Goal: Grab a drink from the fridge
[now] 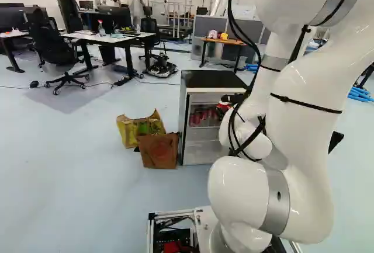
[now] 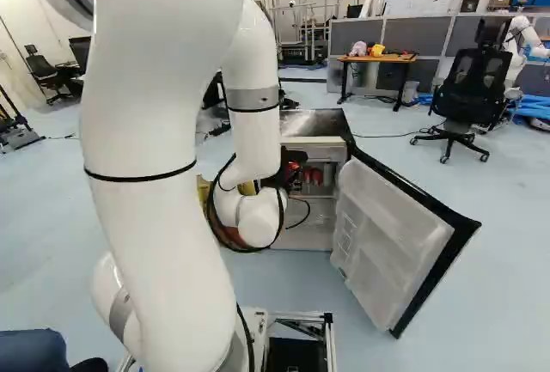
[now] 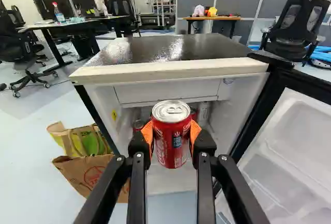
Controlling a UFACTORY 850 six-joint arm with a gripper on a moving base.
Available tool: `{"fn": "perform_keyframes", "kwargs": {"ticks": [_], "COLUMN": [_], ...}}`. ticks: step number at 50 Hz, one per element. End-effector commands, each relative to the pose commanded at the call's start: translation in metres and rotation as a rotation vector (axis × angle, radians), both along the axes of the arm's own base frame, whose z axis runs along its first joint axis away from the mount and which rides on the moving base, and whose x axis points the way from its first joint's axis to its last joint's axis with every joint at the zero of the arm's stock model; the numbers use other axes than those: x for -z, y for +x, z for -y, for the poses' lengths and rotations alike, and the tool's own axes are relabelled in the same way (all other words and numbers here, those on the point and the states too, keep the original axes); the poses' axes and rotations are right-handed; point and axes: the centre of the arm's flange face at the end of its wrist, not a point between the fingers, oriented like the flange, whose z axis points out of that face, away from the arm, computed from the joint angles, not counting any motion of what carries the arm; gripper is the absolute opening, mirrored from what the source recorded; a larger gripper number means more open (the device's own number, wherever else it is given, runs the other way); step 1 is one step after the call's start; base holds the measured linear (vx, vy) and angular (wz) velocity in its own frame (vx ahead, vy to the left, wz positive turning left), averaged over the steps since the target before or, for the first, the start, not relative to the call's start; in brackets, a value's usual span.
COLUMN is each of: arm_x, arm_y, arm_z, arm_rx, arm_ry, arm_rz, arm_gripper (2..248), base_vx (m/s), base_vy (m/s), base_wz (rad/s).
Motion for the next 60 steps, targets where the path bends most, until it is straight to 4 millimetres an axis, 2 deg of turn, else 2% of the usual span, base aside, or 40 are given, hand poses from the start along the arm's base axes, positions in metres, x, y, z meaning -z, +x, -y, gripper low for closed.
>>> {"fn": "perform_keyframes", "kwargs": {"ticks": [60], "arm_x": [-0.040], "arm_y": [0.019], "arm_z": [0.001], "arm_rx": [-0.026], "arm_ry": [-0.058], "arm_rz": [-0.023], "arm_gripper": [92], "base_vx": [0.000], "base_vy": [0.000], "base_wz": [0.000]}}
